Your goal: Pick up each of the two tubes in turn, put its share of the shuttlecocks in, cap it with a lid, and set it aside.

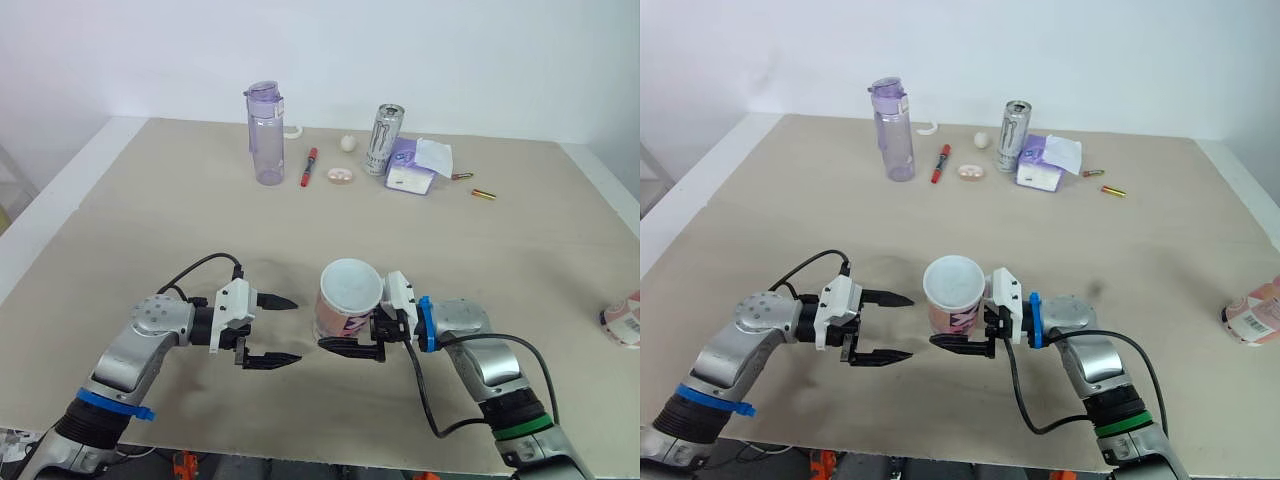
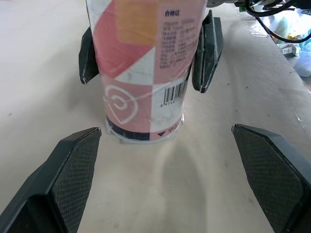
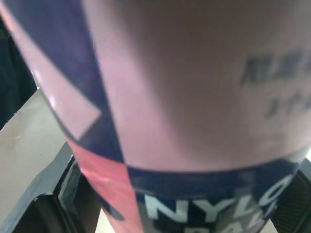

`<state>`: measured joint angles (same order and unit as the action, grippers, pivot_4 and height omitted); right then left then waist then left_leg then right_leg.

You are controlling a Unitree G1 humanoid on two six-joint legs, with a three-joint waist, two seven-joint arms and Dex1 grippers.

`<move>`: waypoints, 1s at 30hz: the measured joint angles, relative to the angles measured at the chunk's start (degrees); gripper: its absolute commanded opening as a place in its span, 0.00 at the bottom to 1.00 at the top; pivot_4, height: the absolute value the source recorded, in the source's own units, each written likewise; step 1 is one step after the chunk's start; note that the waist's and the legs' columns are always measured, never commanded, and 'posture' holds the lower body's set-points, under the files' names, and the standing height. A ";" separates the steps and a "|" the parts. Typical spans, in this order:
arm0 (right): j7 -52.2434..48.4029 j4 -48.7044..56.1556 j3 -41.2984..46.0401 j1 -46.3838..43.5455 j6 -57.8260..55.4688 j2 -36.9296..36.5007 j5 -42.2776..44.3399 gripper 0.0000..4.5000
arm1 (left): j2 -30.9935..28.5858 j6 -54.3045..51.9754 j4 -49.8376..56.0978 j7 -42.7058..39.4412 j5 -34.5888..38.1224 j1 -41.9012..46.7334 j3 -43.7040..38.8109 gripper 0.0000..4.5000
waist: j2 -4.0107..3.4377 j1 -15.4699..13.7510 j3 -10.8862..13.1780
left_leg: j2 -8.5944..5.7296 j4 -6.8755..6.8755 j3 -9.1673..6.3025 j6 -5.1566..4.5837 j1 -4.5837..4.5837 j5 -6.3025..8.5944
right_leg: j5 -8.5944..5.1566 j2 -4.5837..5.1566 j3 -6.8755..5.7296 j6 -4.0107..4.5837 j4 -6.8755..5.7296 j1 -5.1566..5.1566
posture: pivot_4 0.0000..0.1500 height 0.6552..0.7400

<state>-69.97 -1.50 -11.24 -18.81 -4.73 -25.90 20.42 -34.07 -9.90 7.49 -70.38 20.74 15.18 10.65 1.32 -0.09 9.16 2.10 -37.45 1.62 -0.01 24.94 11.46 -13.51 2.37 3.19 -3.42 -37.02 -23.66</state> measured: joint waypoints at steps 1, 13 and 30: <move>-0.04 -0.09 0.00 -0.01 0.08 0.00 -0.01 0.99 | -0.01 0.00 0.00 0.02 0.00 -0.03 0.00 1.00 | 0.00 0.00 0.00 | 0.01 0.00 0.00 0.00 0.00 0.00 | 0.00 -0.01 0.00 0.00 0.00 0.00 | 1.00 1.00; -0.80 -0.86 0.08 -0.27 0.47 -0.26 -0.06 0.90 | -0.14 0.10 0.00 0.28 -0.06 -0.71 0.00 1.00 | 0.00 0.00 0.00 | 0.09 0.00 0.03 0.00 -0.07 0.00 | 0.01 -0.09 0.01 0.08 -0.04 0.01 | 1.00 1.00; 2.09 1.33 2.35 0.37 -2.05 -1.69 1.40 0.60 | 0.05 0.85 -0.04 0.38 -0.48 -0.64 0.19 1.00 | 0.00 -0.01 0.00 | 0.12 0.00 0.05 0.00 -0.10 0.00 | 0.17 -0.12 0.03 0.36 -0.05 0.02 | 1.00 1.00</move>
<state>-67.88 -0.17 -8.89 -18.44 -6.78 -27.59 21.82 -34.02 -9.05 7.45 -69.99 20.26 14.54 10.84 1.32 -0.10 9.16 2.22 -37.45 1.66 0.00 24.84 11.46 -13.33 2.25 3.21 -3.06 -37.06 -23.64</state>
